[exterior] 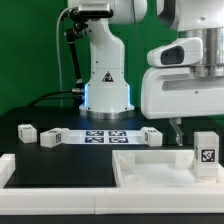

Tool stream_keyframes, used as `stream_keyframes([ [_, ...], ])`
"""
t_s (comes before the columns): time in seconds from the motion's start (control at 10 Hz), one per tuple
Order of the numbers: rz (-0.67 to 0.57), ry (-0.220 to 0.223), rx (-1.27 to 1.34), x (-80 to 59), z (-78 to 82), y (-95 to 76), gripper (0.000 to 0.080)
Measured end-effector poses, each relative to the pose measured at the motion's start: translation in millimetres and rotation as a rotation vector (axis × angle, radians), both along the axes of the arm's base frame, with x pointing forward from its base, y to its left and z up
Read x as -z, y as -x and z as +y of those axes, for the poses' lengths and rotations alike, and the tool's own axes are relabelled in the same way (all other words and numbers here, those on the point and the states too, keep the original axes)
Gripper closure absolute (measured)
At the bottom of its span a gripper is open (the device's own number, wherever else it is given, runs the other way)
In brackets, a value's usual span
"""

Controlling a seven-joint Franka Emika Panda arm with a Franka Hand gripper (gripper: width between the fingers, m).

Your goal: Assemble square table

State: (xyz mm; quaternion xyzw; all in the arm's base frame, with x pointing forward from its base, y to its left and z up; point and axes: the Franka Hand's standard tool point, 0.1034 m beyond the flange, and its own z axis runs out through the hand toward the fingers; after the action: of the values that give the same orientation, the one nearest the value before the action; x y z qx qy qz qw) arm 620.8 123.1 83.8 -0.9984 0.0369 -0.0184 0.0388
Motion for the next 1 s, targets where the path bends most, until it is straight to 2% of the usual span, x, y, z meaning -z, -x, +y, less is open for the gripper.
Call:
stream_keyframes([
  [0.2, -0.002, 0.000, 0.025, 2.5, 1.5, -0.3, 0.0178],
  [0.3, 0.000, 0.000, 0.040, 3.0, 1.2, -0.1, 0.0313],
  [0.4, 0.003, -0.002, 0.074, 3.3, 1.5, 0.1, 0.0313],
  [0.5, 0.008, -0.004, 0.144, 3.4, 1.3, 0.2, 0.0447],
  [0.6, 0.016, -0.006, 0.241, 4.0, -1.5, 0.0, 0.0502],
  [0.8, 0.025, -0.010, 0.349, 4.7, -1.7, 0.3, 0.0503],
  [1.0, 0.016, -0.025, 0.623, 8.6, -2.7, -3.5, 0.0503],
])
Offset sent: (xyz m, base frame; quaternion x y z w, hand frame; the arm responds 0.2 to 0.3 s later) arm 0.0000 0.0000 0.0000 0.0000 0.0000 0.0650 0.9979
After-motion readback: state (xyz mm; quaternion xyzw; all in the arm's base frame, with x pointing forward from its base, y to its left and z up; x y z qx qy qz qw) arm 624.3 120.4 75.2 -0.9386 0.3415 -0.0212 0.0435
